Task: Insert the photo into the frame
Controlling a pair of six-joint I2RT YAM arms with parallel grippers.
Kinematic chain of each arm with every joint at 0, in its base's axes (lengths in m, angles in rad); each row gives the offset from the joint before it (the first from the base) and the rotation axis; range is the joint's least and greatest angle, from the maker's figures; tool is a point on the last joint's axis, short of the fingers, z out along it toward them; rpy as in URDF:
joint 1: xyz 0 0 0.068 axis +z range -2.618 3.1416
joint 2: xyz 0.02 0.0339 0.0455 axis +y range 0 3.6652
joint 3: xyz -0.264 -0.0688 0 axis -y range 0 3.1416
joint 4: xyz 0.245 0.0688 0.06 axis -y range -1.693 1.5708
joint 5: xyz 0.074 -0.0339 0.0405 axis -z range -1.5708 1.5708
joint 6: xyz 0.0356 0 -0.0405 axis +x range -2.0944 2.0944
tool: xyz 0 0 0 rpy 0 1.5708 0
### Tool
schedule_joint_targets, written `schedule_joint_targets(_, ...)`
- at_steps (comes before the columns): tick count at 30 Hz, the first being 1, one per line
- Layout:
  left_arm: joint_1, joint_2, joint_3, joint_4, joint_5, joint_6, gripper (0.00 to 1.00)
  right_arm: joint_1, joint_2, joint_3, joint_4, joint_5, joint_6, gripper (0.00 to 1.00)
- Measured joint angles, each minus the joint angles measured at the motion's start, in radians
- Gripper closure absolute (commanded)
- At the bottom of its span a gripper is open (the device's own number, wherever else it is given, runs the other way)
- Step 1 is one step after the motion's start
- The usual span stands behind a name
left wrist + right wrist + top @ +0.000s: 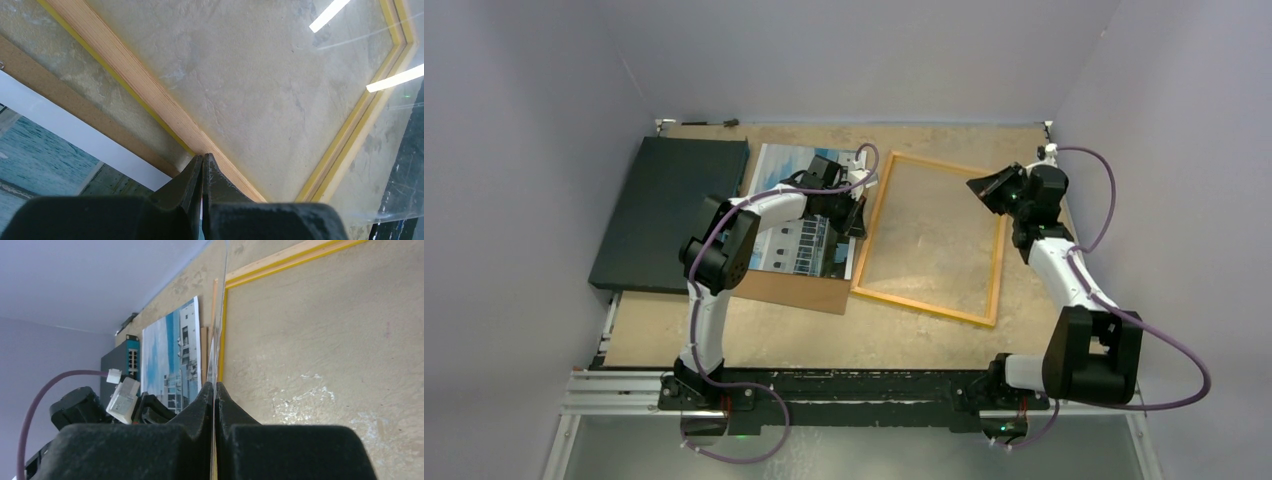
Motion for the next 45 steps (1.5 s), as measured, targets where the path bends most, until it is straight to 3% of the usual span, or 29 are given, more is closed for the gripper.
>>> schedule_joint_targets(3,0.0,0.0,0.003,-0.008,-0.002,0.005,1.0,-0.006,0.012,0.018,-0.032,0.006,-0.031,0.99)
schedule_joint_targets(13,-0.002,0.0,0.018,-0.04,-0.011,0.022,1.0,-0.002,0.053,0.046,-0.121,0.072,-0.127,0.8)
schedule_joint_targets(20,-0.002,0.0,0.018,-0.041,-0.011,0.023,1.0,-0.002,0.056,0.038,-0.119,0.072,-0.14,0.61)
schedule_joint_targets(30,-0.002,0.0,0.018,-0.041,-0.011,0.023,1.0,-0.001,0.09,0.037,-0.129,0.104,-0.161,0.41)
schedule_joint_targets(45,-0.002,0.0,0.018,-0.04,-0.011,0.023,1.0,0.0,0.167,0.041,-0.175,0.151,-0.19,0.4)
